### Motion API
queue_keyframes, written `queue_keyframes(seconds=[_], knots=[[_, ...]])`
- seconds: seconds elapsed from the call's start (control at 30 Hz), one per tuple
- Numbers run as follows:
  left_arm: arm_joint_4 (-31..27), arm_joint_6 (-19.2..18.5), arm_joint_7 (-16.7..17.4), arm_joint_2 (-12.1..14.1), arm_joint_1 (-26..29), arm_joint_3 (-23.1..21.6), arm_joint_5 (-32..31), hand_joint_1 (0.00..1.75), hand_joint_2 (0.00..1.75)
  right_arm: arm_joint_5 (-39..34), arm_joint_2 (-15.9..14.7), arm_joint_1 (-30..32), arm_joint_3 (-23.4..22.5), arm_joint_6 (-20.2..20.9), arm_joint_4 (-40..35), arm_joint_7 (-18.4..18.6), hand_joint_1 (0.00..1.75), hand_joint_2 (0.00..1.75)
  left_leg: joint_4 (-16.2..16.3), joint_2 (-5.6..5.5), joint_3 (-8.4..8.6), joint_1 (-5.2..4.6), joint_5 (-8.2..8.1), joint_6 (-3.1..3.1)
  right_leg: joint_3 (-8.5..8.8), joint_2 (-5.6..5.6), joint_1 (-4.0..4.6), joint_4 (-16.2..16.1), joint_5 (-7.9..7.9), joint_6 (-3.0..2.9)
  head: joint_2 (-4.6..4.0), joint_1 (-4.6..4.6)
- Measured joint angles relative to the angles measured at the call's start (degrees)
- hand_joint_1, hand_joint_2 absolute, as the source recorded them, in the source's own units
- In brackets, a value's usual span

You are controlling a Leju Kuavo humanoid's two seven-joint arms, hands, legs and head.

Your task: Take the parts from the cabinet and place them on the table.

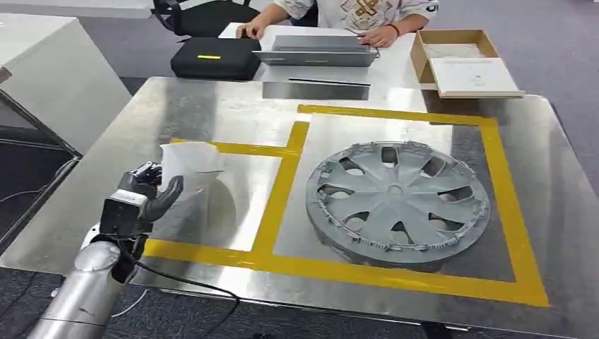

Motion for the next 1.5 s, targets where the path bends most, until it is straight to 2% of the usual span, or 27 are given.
queue_keyframes(seconds=[0.07, 0.1, 0.13, 0.2, 0.23, 0.3, 0.33, 0.4, 0.43, 0.47, 0.53, 0.6, 0.63, 0.73, 0.8, 0.9, 0.93, 0.97, 1.03, 1.1, 1.17, 1.23, 1.27, 1.33, 1.43, 1.47, 1.5], knots=[[0.1, 0.0, 0.0, 0.0, -0.3, 0.0, 0.0, 1.75, 1.75, 0.0, 0.0, 0.0, 0.1, 0.0, 0.0, 0.0, 0.0, 1.75, -8.9, 0.0, 4.23, -0.06, 5.31, 0.6, 0.33, 0.12, 0.09, 0.0, -0.1, 0.12, 0.0, -0.02], [0.3, 0.1, 0.2, 0.0, -0.5, -0.1, 0.0, 1.75, 1.75, 0.0, 0.0, 0.0, 0.1, 0.0, 0.0, 0.0, 0.0, 1.75, -13.2, 0.0, 6.27, -0.14, 6.92, 1.13, 0.4, 0.12, 0.12, 0.0, -0.21, 0.28, 0.0, 0.02], [0.5, 0.2, 0.3, 0.0, -0.9, -0.1, -0.1, 1.75, 1.75, 0.0, 0.0, -0.1, 0.1, 0.0, 0.0, 0.0, 0.0, 1.75, -14.5, 0.02, 6.95, -0.34, 6.32, 1.3, 0.2, 0.13, 0.6, 0.4, -0.41, 0.63, 0.02, 0.07], [1.3, 0.6, 0.5, -0.1, -1.4, -0.1, -0.3, 1.75, 1.75, -0.3, 0.0, 0.0, 0.1, -0.1, 0.0, 0.0, 0.0, 1.75, -15.1, -0.03, 6.85, -0.45, 5.78, 1.48, -0.31, 0.04, 0.39, 0.4, -0.21, 1.19, 0.02, 0.18], [1.8, 1.0, 0.6, -0.1, -1.4, 0.0, -0.3, 1.75, 1.75, -0.4, 0.0, 0.0, 0.1, -0.1, 0.0, -0.1, 0.0, 0.0, -15.1, -0.05, 6.87, -0.54, 5.77, 1.63, -0.19, -0.04, 0.3, 0.1, -0.13, 1.46, 0.0, 0.04], [2.7, 1.2, 0.6, -0.3, -2.0, 0.0, -0.3, 1.75, 1.75, -0.5, 0.0, 0.2, 0.1, -0.2, 0.0, -0.2, 0.0, 0.0, -16.0, 0.01, 7.32, 0.05, 6.29, 2.37, -0.93, -0.05, 0.32, 1.2, -1.18, 2.17, 0.0, 0.17], [3.3, 1.2, 0.6, -0.3, -2.4, 0.0, -0.4, 0.0, 1.75, -0.5, 0.0, 0.1, 0.1, -0.3, 0.0, -0.3, 0.0, 0.0, -16.0, 0.03, 7.3, 0.13, 6.29, 2.65, -2.27, -0.09, 0.27, 4.3, -3.22, 2.42, 0.0, 0.48], [4.6, 1.7, 0.6, -0.4, -2.5, 0.2, -0.5, 0.0, 1.75, -0.7, 0.0, 0.3, 0.1, -0.3, 0.0, -0.3, 0.0, 0.0, -16.0, 0.05, 7.26, 0.08, 6.3, 2.73, -6.62, -0.09, 0.03, 13.3, -7.17, 2.76, 0.0, 0.33], [5.2, 2.2, 0.9, -0.4, -2.5, 0.2, -0.6, 0.0, 1.75, -0.7, 0.0, 0.5, 0.2, -0.3, 0.0, -0.3, 0.0, 0.0, -16.0, 0.05, 7.25, 0.07, 6.29, 2.74, -8.48, -0.09, -0.04, 17.0, -8.21, 2.94, 0.0, 0.46], [6.0, 2.8, 1.5, -0.5, -2.5, 0.4, -0.7, 0.0, 1.75, -0.9, 0.0, 0.7, 0.1, -0.5, 0.0, -0.2, 0.0, 0.0, -16.0, 0.04, 7.28, 0.07, 6.29, 2.74, -9.26, -0.09, -0.08, 18.2, -7.79, 3.06, 0.02, 0.37], [7.6, 3.8, 2.1, -0.8, -2.6, 0.6, -0.7, 0.0, 1.75, -1.1, -0.2, 0.8, 0.1, -0.7, 0.0, -0.2, 0.0, 0.0, -16.0, -0.03, 7.33, 0.09, 6.26, 2.7, -6.75, -0.12, -0.2, 12.2, -3.52, 3.07, 0.0, 0.41], [8.6, 4.4, 2.3, -0.9, -2.8, 0.8, -0.8, 0.0, 1.75, -1.2, -0.3, 0.8, 0.1, -1.0, 0.0, -0.3, 0.0, 0.0, -15.9, -0.04, 7.52, 0.11, 6.05, 2.34, -1.64, -0.3, -0.3, 2.0, 0.75, 2.88, 0.02, 0.44], [9.2, 4.6, 2.3, -0.9, -3.0, 1.0, -0.9, 0.0, 1.75, -1.3, -0.3, 0.7, 0.2, -1.0, 0.0, -0.3, 0.0, 0.0, -15.7, -0.07, 7.31, -0.39, 5.9, 1.88, -0.28, -0.28, -0.08, 0.3, -0.27, 2.62, 0.02, 0.5], [10.5, 5.0, 2.4, -0.9, -3.4, 1.4, -1.0, 0.0, 1.75, -1.4, -0.3, 1.1, 0.1, -1.2, 0.0, -0.4, 0.0, 0.0, -15.7, -0.06, 7.28, -0.19, 6.16, 1.06, -0.69, -0.12, 0.12, 0.6, -0.1, 1.57, 0.0, 0.37], [11.1, 5.1, 2.5, -0.9, -3.4, 1.5, -1.1, 0.0, 1.75, -1.4, -0.3, 1.2, 0.1, -1.3, 0.0, -0.4, 0.0, 0.0, -15.0, -0.04, 7.15, 0.02, 5.26, 0.38, -0.47, -0.16, -0.24, 0.2, 0.34, 0.72, 0.0, 0.4], [12.2, 5.1, 2.6, -0.7, -3.9, 1.6, -1.2, 0.0, 1.75, -1.5, -0.3, 1.2, 0.1, -1.2, 0.0, -0.4, 0.0, 0.0, -4.1, -0.01, 2.29, 0.03, -0.96, -0.17, -0.49, -0.17, -0.18, 0.2, 0.26, 0.09, 0.0, 0.17], [12.7, 5.1, 2.7, -0.7, -3.8, 1.7, -1.2, 0.0, 1.75, -1.5, -0.3, 1.3, 0.1, -1.2, 0.0, -0.4, 0.0, 0.0, 0.1, -0.01, 0.27, 0.03, -2.46, -0.23, -0.51, -0.18, -0.12, 0.2, 0.25, 0.08, 0.0, 0.18], [12.9, 5.1, 2.7, -0.6, -3.7, 1.7, -1.2, 0.0, 1.75, -1.5, -0.3, 1.4, 0.1, -1.2, 0.0, -0.4, 0.0, 0.0, 2.0, -0.01, -0.69, 0.03, -2.55, -0.2, -0.48, -0.17, -0.06, 0.3, 0.23, 0.04, 0.02, 0.2], [13.3, 5.1, 2.7, -0.5, -3.8, 1.8, -1.2, 0.0, 1.75, -1.5, -0.3, 1.3, 0.1, -1.2, 0.0, -0.4, 0.0, 0.0, -2.2, -0.01, 1.19, 0.0, 1.26, 0.2, -0.4, -0.11, 0.08, 0.3, 0.21, 0.04, 0.0, 0.18], [13.5, 5.1, 2.7, -0.4, -4.0, 1.8, -1.2, 0.0, 1.75, -1.5, -0.3, 1.3, 0.1, -1.2, 0.0, -0.5, 0.0, 0.0, -11.8, -0.01, 5.87, -0.17, 6.17, 1.09, -0.11, -0.04, 0.23, 0.3, 0.13, 0.15, 0.02, 0.2], [13.8, 5.1, 2.8, -0.3, -4.4, 1.8, -1.2, 0.0, 1.75, -1.5, -0.3, 1.3, 0.1, -1.2, 0.0, -0.7, 0.0, 0.0, -15.4, 0.04, 7.32, -0.46, 5.61, 1.53, -0.59, -0.01, 0.58, 0.6, 0.0, 0.65, 0.02, 0.2], [14.0, 5.1, 2.8, -0.3, -4.3, 1.8, -1.2, 0.0, 1.75, -1.6, -0.3, 1.4, 0.1, -1.2, 0.0, -0.7, 0.0, 0.0, -15.2, 0.01, 7.05, -0.65, 5.59, 1.65, -0.71, -0.16, 0.36, 0.4, 0.17, 1.24, 0.0, 0.24], [14.1, 5.1, 2.8, -0.3, -4.3, 1.8, -1.4, 0.0, 0.0, -1.6, -0.3, 1.3, 0.1, -1.2, 0.0, -0.7, 0.0, 0.0, -15.4, -0.02, 7.12, -0.58, 5.77, 2.01, -0.58, -0.2, 0.4, 0.2, 0.22, 1.58, 0.0, 0.24], [14.1, 5.1, 2.6, -0.5, -4.5, 1.8, -1.6, 0.0, 0.0, -1.7, -0.3, 1.3, 0.1, -1.2, 0.0, -0.7, 0.0, 0.0, -16.1, 0.08, 7.5, -0.07, 6.15, 2.6, -1.7, -0.21, 0.42, 2.2, -1.7, 2.17, 0.02, 0.54], [13.8, 6.0, 2.4, -0.5, -4.5, 1.8, -1.8, 0.0, 0.0, -1.8, -0.3, 1.5, 0.1, -1.2, 0.0, -0.7, 0.0, 0.0, -16.1, 0.09, 7.42, -0.14, 6.12, 2.93, -7.99, -0.22, 0.11, 15.9, -7.99, 2.8, 0.0, 0.63], [13.6, 6.3, 2.4, -0.5, -4.5, 1.8, -1.9, 0.0, 0.0, -1.9, -0.3, 1.6, 0.1, -1.2, 0.0, -0.7, 0.0, 0.0, -16.1, 0.07, 7.45, -0.16, 6.11, 2.95, -9.18, -0.22, 0.09, 18.3, -8.34, 2.91, 0.0, 0.64], [13.4, 6.4, 2.4, -0.5, -4.5, 1.8, -2.0, 0.0, 0.0, -1.9, -0.3, 1.6, 0.1, -1.2, 0.0, -0.7, 0.0, 0.0, -16.1, 0.05, 7.5, -0.16, 6.1, 2.95, -9.07, -0.22, 0.09, 17.8, -7.32, 2.95, 0.02, 0.63]])
